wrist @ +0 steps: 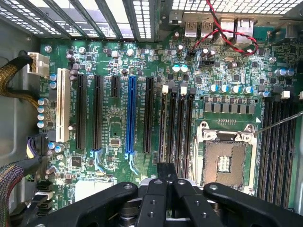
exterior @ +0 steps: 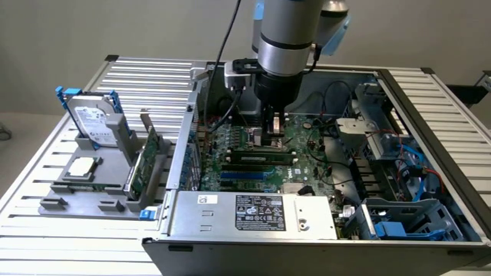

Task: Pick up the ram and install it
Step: 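Insert the ram into the slot, then press down the ram until it locks into place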

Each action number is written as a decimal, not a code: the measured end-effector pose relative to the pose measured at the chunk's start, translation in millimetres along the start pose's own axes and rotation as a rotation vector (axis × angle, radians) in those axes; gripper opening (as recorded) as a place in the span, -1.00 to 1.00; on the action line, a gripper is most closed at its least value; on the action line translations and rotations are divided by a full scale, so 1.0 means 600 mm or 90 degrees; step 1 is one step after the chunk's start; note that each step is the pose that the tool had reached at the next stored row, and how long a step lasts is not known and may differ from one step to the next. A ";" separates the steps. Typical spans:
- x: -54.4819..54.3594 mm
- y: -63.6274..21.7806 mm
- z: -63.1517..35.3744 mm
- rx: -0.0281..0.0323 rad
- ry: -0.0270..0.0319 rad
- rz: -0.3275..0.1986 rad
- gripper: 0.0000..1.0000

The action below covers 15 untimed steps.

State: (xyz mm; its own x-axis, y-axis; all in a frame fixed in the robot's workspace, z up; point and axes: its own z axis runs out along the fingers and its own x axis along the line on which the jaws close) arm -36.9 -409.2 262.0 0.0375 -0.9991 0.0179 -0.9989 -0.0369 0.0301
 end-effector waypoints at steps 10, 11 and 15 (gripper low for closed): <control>0.000 0.000 0.000 0.0000 0.0000 0.000 -0.79; 0.000 0.000 0.000 0.0000 0.0000 0.000 -0.79; 0.000 0.003 0.003 -0.0006 0.0002 0.000 -0.79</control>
State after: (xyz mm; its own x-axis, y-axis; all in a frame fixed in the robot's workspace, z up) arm -38.9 -409.2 260.0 0.0374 -0.9991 0.0181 -0.9988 -0.0368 0.0311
